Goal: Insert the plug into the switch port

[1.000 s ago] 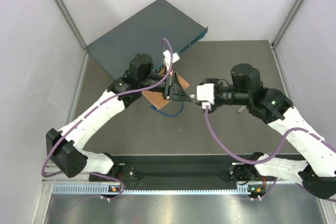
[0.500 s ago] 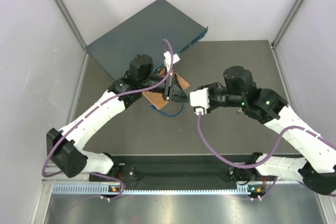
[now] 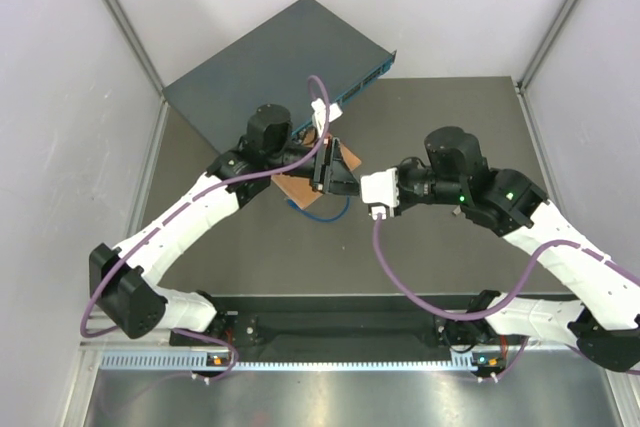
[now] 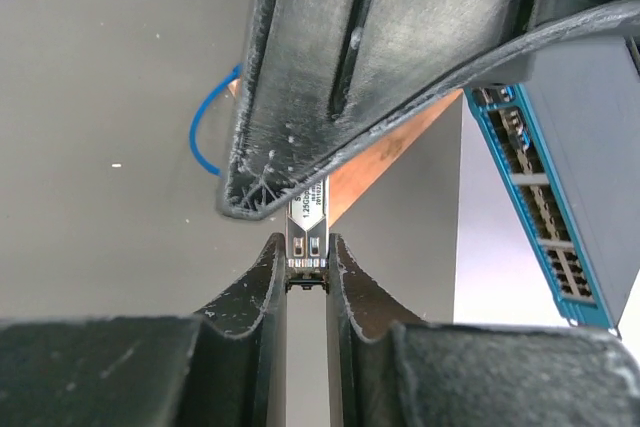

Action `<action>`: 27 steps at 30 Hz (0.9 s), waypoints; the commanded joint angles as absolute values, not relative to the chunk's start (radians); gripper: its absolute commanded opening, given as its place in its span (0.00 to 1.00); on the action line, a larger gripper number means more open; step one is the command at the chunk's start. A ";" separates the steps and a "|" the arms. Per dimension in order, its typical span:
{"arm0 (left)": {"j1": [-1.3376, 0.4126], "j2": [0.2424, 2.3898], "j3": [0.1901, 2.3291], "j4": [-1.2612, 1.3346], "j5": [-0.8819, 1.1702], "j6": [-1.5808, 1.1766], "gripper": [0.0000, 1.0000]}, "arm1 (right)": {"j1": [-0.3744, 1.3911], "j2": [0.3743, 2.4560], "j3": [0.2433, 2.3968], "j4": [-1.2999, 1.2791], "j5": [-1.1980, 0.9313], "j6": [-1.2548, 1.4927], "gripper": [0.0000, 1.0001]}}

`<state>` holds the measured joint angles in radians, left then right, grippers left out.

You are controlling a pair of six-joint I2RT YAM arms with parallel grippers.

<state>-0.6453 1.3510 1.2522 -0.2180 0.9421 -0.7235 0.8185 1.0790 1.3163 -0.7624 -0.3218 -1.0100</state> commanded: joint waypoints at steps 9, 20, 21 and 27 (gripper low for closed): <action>-0.290 1.246 1.479 -0.080 0.793 -0.722 0.98 | 0.813 1.071 1.327 -0.632 -0.236 -0.780 0.00; 0.416 1.020 1.322 -0.293 0.512 -0.866 0.98 | 0.718 1.224 1.440 -0.618 -0.229 -0.586 0.00; 0.473 1.026 1.292 -0.311 0.591 -0.883 0.97 | 0.713 1.233 1.457 -0.621 -0.227 -0.566 0.00; 0.732 1.088 1.010 -0.011 0.954 -1.098 0.99 | 0.675 1.281 1.488 -0.640 -0.232 -0.474 0.00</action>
